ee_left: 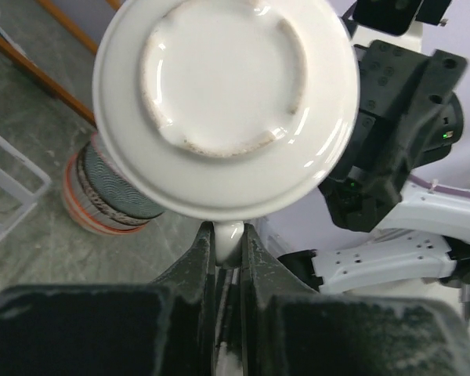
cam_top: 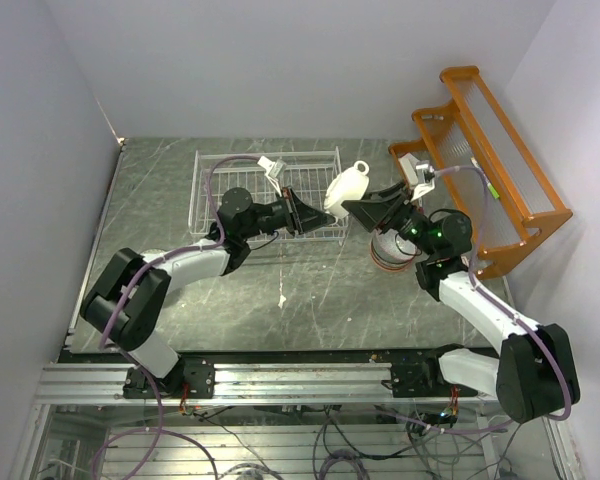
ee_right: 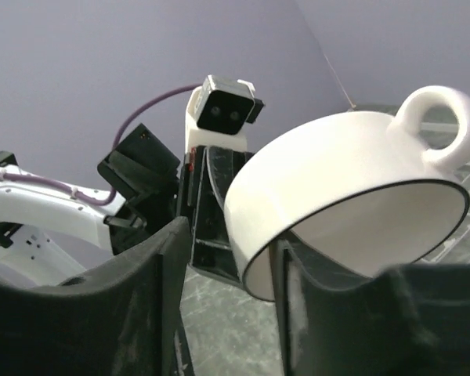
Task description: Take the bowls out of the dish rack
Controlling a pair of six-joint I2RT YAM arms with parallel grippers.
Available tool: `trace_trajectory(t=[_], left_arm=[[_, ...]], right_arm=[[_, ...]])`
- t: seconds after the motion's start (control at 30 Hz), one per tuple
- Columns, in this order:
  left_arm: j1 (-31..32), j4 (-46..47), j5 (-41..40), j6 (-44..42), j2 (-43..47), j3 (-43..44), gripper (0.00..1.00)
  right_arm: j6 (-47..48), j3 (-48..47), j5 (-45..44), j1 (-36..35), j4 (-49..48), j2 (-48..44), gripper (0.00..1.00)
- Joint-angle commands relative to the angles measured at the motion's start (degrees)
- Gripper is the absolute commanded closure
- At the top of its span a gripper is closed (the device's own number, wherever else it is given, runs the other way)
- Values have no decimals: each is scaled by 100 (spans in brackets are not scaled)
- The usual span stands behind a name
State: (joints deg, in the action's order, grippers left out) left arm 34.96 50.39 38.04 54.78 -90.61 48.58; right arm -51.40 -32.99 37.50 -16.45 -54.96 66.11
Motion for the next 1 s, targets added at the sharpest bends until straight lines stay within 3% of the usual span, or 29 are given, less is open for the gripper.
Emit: trace_trajectory(t=[0.0,0.13,0.17,0.3,0.4,0.43,0.53,0.67,0.97], left_arm=[[67,1354,193,261,-53,224,93],[68,1556,204,388,-155,206,93],[71,1588,204,392,-173,197,93],[68,1676,242,469,-228,209,93],[68,1599,221,405,-198,189,84],[72,1518,184,344,-157,164,79],[72,826,-91,-61,63,91,50],[72,-53,-410,-672,476,-23,28],[81,-1914,-1250,-1832,1464,-227,25]], right_arm=[[270,-300,111,30,171,-56,64],[562,-327,-7,23,469,-148,97],[640,-336,-44,27,550,-162,100],[928,-438,-100,28,825,-141,100],[1148,-616,-178,25,1115,-120,100],[1240,-737,-215,27,1271,-116,100],[1535,-1078,-368,27,1809,-64,100],[1928,-1556,-656,28,2513,75,100],[3104,-3135,-1937,27,4777,1103,100]])
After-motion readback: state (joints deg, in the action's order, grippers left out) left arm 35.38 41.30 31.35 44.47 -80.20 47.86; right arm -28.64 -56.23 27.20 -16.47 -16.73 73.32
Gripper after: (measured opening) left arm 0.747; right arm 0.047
